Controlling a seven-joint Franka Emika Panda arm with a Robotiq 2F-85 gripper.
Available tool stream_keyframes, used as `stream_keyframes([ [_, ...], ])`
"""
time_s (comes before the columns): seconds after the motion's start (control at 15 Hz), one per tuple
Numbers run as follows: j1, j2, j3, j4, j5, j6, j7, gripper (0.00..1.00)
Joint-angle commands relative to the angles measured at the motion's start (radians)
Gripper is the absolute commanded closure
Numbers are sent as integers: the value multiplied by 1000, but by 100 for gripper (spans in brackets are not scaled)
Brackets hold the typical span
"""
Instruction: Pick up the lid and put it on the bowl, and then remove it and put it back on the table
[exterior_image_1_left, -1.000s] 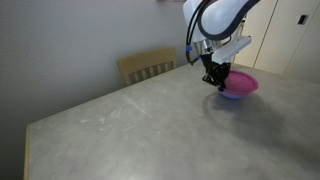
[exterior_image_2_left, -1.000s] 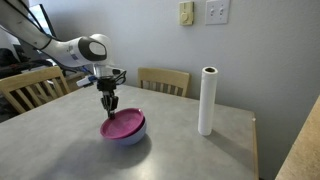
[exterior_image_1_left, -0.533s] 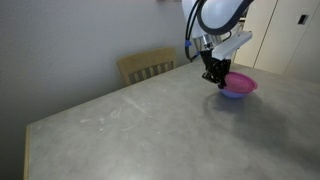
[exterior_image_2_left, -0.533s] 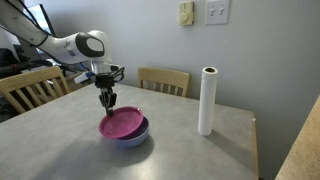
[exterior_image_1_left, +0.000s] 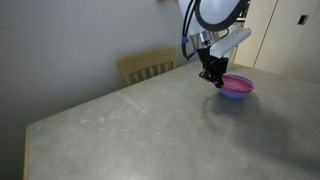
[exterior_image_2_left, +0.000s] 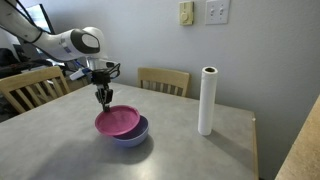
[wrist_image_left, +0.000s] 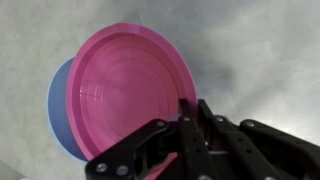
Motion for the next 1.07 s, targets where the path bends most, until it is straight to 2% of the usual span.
stream_keyframes([
  [0.0,52,-22,30,-8,-35,-27,25,97],
  [0.6,206,74,114,117,-76,-90,25,97],
  [1.0,224,157,128,176,-41,-110,18,97],
])
